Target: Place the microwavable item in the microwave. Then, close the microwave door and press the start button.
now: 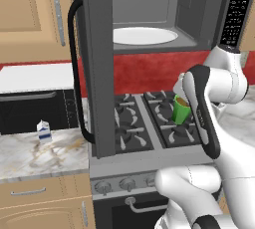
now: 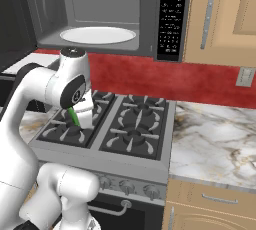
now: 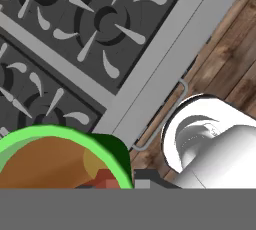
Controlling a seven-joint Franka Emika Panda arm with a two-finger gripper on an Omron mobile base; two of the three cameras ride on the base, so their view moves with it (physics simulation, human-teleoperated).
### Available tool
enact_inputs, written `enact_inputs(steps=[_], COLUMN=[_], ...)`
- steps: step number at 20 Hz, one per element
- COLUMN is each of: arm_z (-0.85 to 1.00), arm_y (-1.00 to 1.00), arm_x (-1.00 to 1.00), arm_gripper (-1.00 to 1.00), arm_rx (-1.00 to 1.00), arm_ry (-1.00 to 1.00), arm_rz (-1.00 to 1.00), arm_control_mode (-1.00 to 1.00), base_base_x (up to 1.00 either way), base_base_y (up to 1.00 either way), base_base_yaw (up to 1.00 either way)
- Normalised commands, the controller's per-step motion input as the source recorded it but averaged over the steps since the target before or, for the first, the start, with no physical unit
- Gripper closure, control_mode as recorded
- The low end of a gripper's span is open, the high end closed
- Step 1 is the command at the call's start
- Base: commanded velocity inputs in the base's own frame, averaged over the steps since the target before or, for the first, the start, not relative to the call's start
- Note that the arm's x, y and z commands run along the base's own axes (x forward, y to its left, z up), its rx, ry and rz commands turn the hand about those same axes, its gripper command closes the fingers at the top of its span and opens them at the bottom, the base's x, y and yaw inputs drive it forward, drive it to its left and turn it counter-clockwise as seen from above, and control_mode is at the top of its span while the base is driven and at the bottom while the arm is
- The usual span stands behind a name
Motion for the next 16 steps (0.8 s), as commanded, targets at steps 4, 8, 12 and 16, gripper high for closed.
enact_inputs(steps=[4,8,12,16], arm_z=[0.75,0.70,0.69,0.69], arm_y=[-0.14,-0.03,0.00,0.00], arm_x=[0.00,-0.01,0.00,0.00], arm_gripper=[1.00,1.00,1.00,1.00], arm_rx=[0.00,0.00,0.00,0.01], arm_ry=[-0.18,-0.21,-0.22,-0.18], arm_rz=[-0.05,-0.07,-0.10,-0.09], arm_control_mode=[-1.00,-1.00,-1.00,-1.00], base_base_x=[0.00,0.00,0.00,0.00], base_base_y=[0.00,0.00,0.00,0.00], base_base_yaw=[0.00,0.00,0.00,0.00])
